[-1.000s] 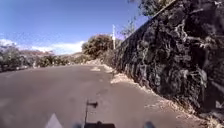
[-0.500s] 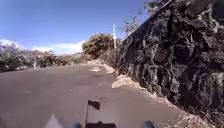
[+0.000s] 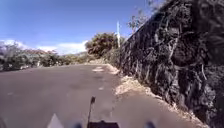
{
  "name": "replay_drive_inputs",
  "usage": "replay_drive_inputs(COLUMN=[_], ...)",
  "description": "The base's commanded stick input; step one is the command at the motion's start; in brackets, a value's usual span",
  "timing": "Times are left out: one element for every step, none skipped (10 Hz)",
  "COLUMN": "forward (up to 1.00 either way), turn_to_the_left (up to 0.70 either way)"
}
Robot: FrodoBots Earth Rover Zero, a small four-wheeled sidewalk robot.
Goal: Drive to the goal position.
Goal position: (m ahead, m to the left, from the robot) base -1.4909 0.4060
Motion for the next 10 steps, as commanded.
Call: replay_drive_inputs(forward=[1.00, 1.00, 1.00, 1.00, 1.00, 1.00, 1.00, 1.00, 1.00, 1.00], turn_to_the_left=[0.40, 0.40, 0.40, 0.40, 0.40, 0.40, 0.40, 0.40, 0.40, 0.00])
